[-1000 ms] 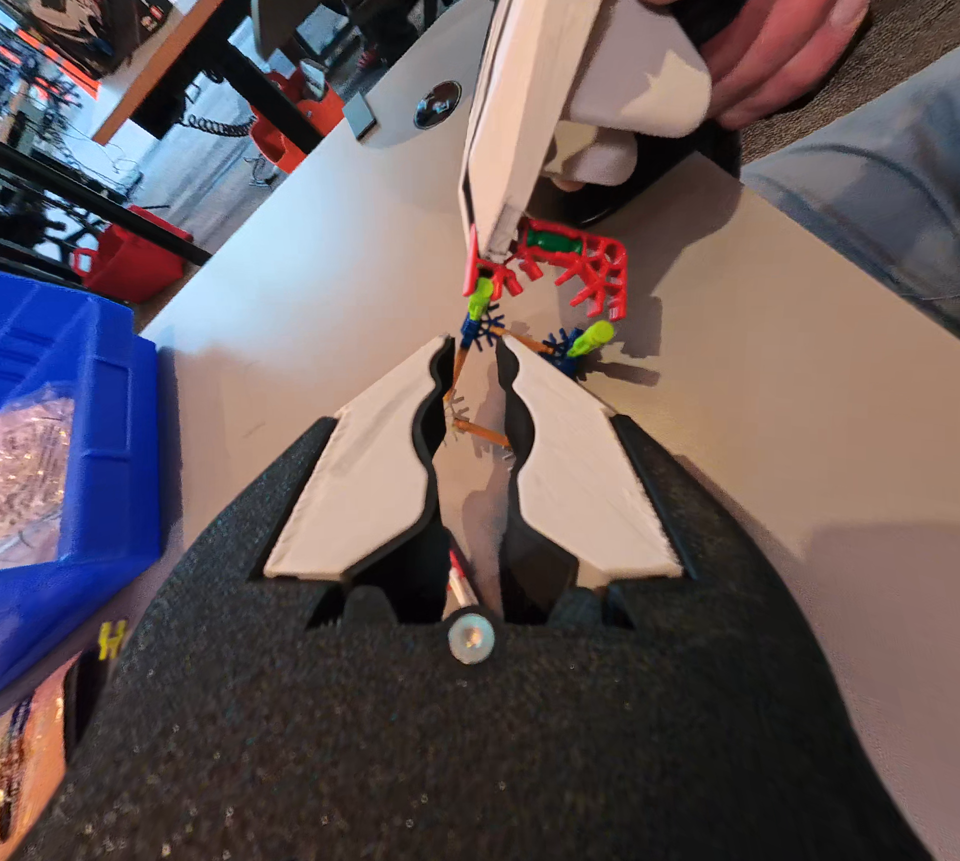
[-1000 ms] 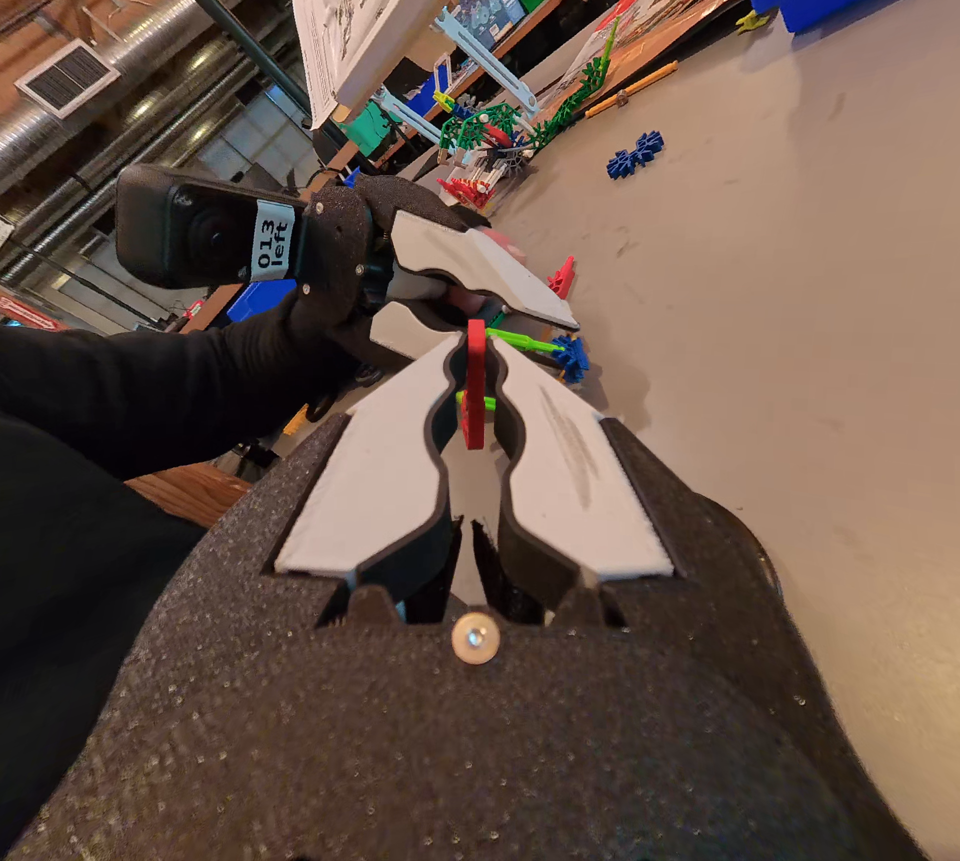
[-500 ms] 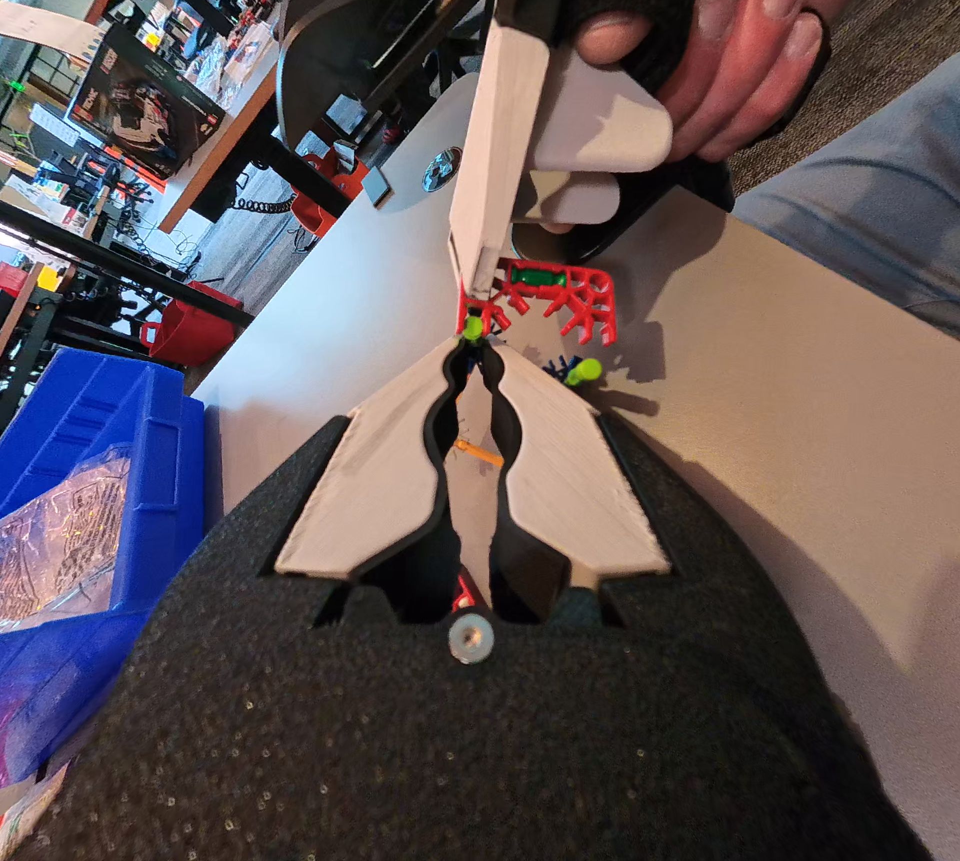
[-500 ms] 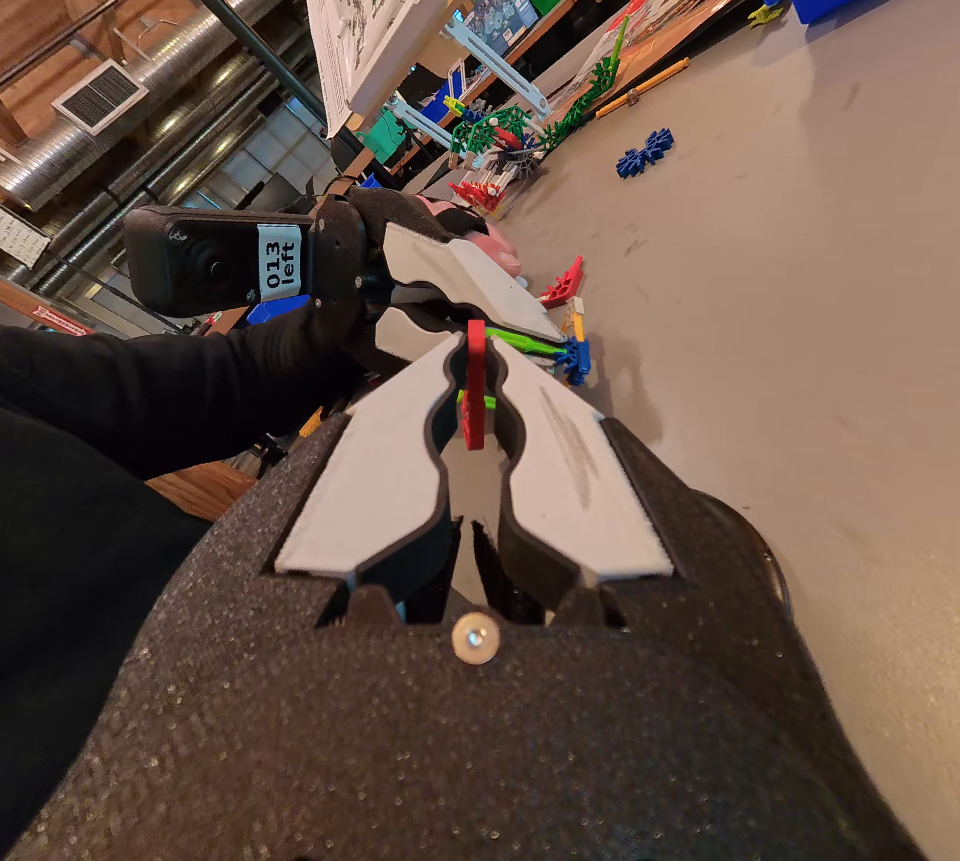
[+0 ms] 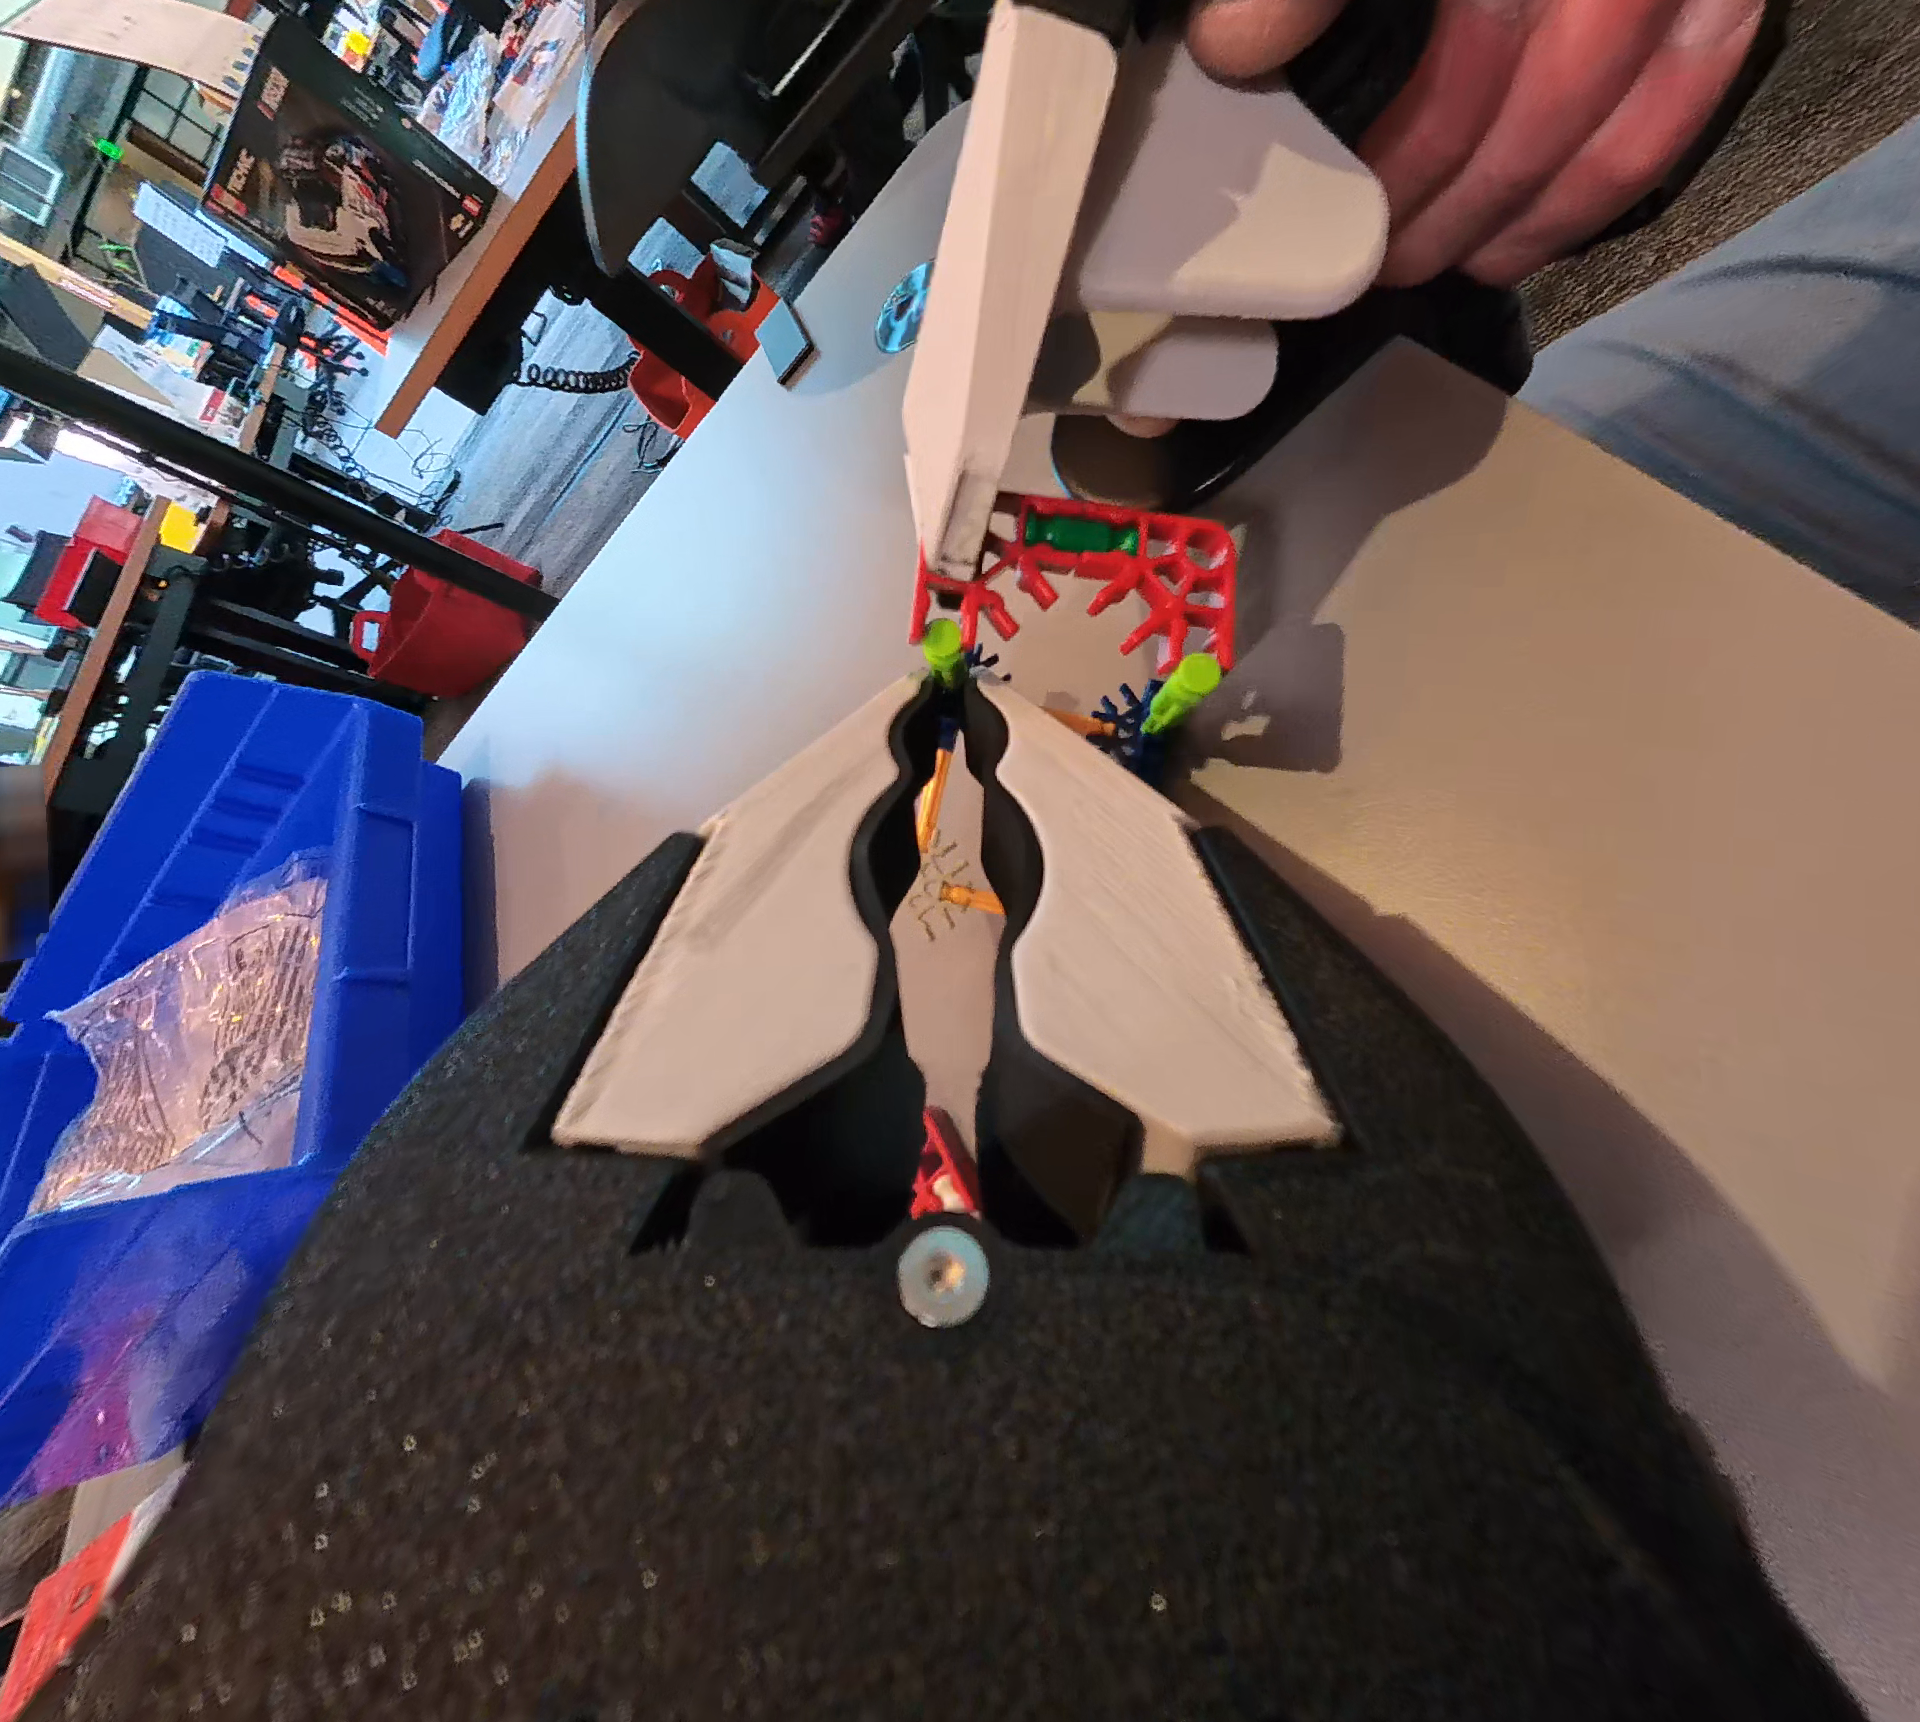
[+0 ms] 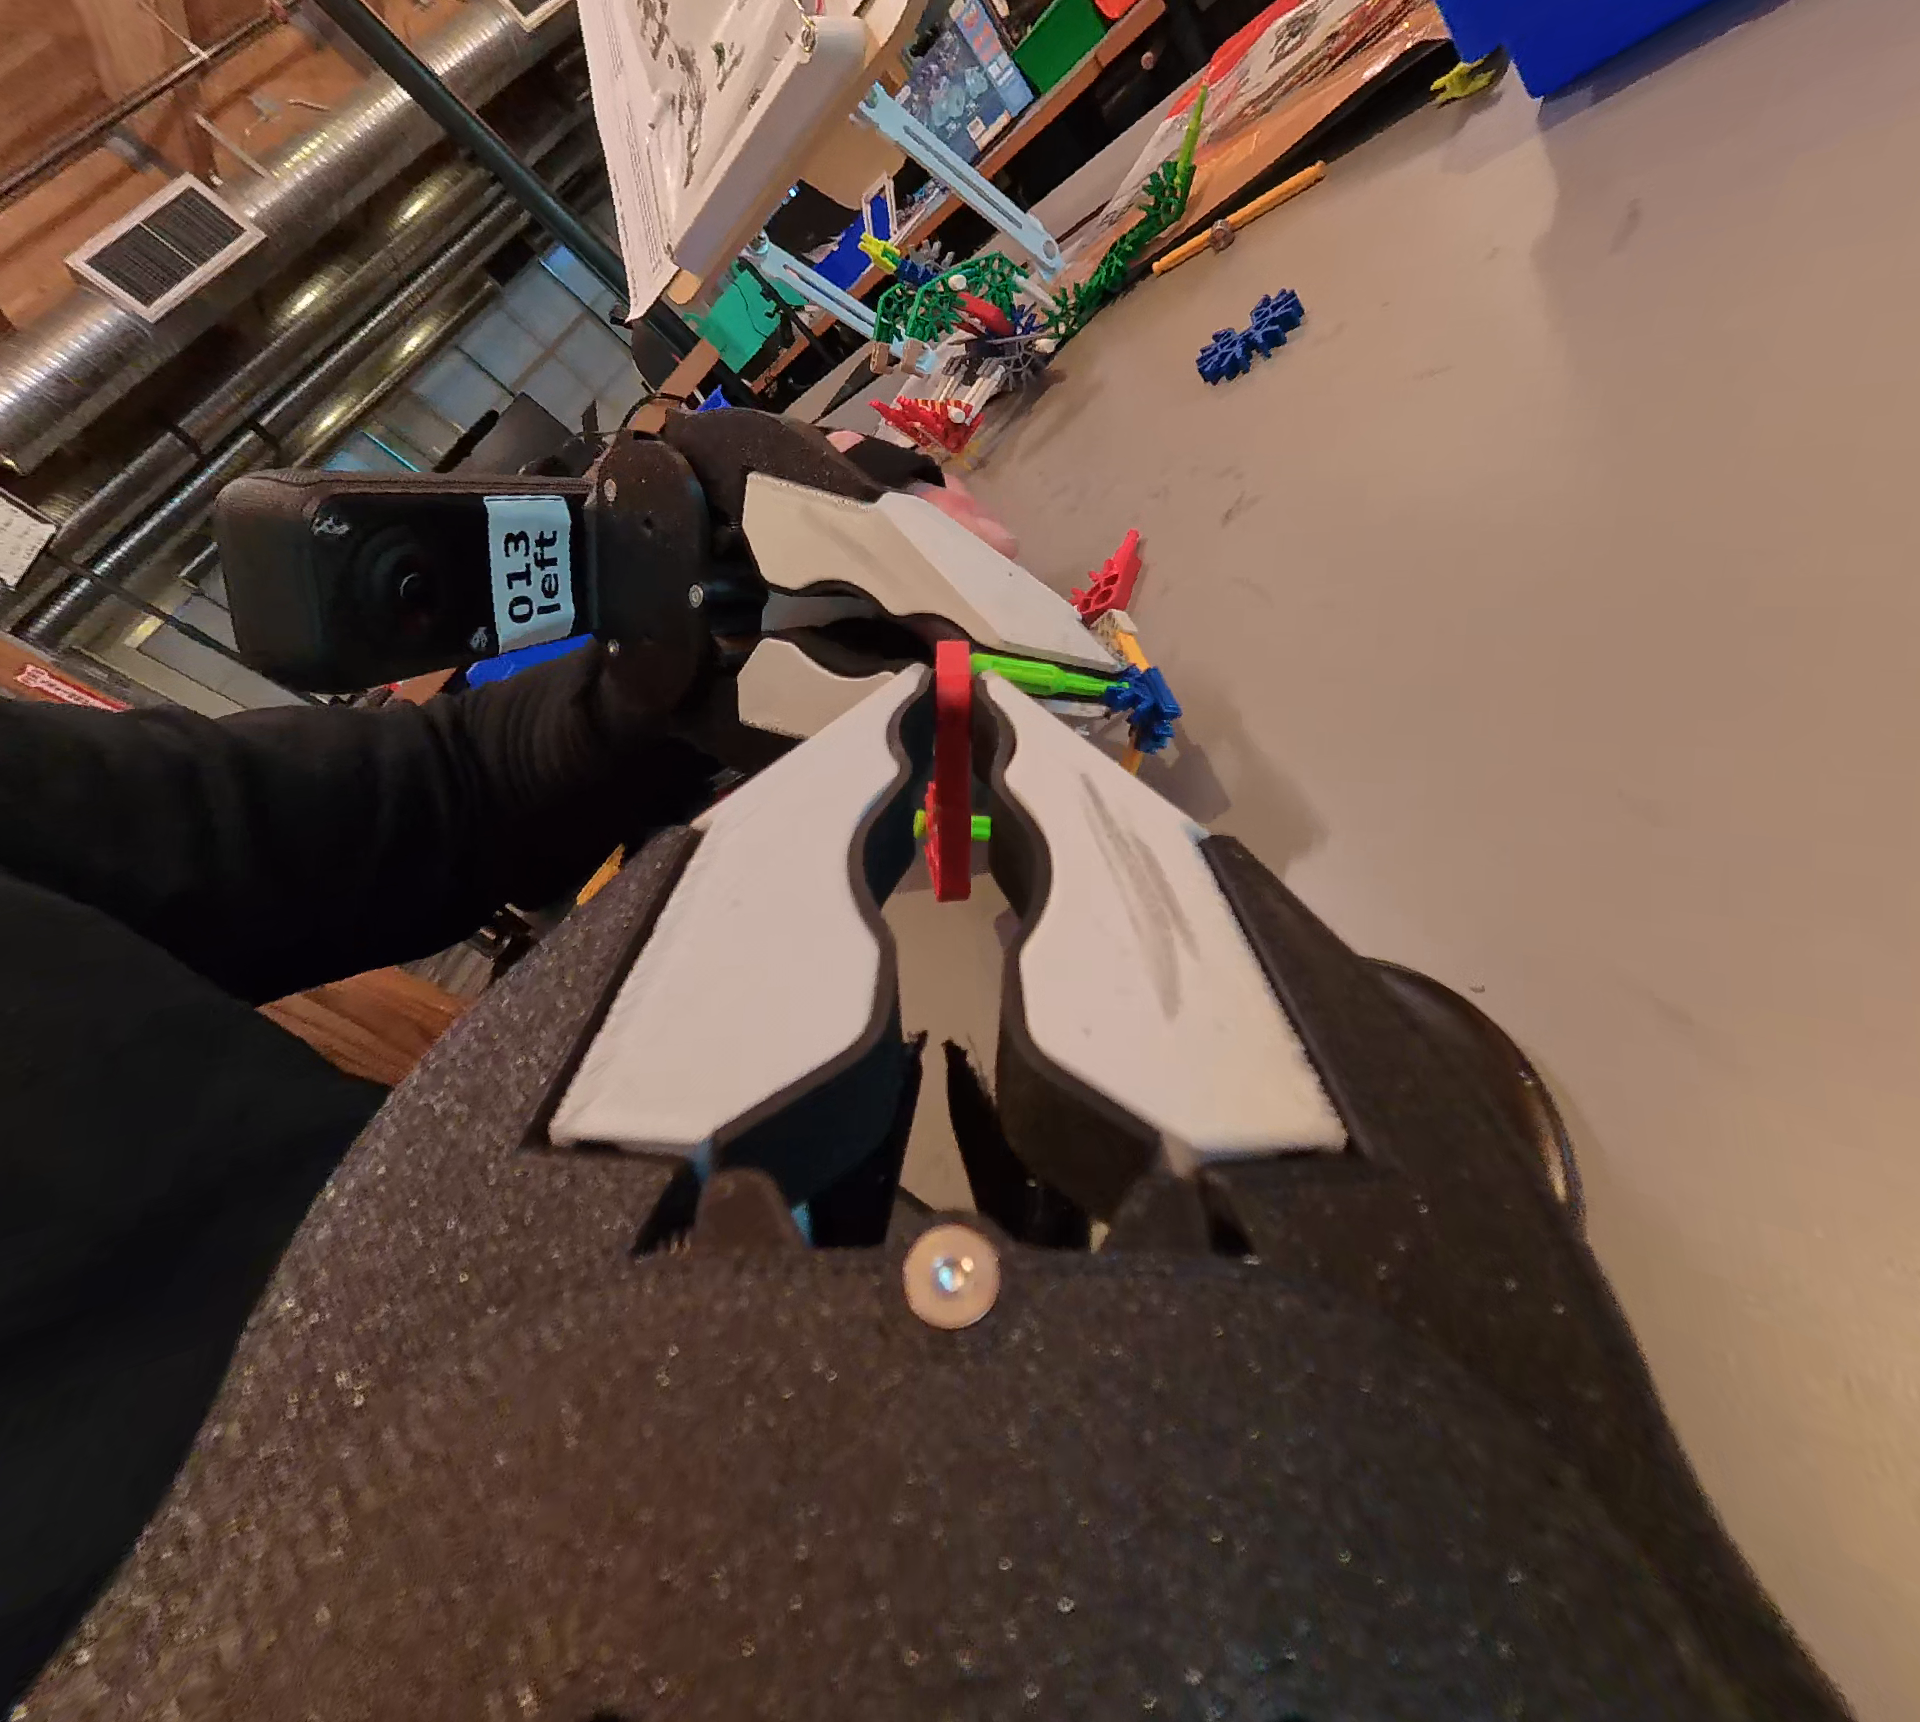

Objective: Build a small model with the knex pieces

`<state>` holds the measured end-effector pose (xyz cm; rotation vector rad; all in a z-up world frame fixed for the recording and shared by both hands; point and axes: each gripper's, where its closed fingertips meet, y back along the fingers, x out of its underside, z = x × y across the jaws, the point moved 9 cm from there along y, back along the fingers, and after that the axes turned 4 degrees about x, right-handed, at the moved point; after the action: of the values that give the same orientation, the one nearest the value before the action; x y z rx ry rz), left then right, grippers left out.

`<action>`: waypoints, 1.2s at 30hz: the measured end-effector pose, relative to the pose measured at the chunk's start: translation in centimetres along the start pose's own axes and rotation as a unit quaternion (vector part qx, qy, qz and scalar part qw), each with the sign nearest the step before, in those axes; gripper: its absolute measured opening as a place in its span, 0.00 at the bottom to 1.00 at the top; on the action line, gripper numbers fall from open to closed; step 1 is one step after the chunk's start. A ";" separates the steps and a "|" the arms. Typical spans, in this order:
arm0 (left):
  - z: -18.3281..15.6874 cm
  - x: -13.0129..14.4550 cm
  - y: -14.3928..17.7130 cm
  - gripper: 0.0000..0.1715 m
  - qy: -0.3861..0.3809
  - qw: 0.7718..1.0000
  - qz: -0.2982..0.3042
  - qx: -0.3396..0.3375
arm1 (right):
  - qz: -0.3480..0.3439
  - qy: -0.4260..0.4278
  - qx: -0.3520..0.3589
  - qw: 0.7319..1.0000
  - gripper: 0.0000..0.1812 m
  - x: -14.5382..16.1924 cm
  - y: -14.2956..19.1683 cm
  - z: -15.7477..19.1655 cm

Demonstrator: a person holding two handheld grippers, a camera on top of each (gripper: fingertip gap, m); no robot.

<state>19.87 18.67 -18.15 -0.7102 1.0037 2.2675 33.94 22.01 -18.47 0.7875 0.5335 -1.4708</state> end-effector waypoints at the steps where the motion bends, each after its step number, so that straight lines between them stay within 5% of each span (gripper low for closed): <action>1: 0.0 0.0 0.0 0.00 -0.001 1.000 0.000 -0.001 | 0.003 0.000 0.001 1.000 0.02 0.0 -0.1 0.0; 36: -0.6 -0.6 -0.5 0.00 -0.004 0.998 0.054 -0.021 | 0.042 0.027 0.062 0.997 0.02 -0.3 -0.2 0.3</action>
<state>20.72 18.30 -18.35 -0.6775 1.0161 2.3891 33.66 21.97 -18.11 0.9381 0.4472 -1.4190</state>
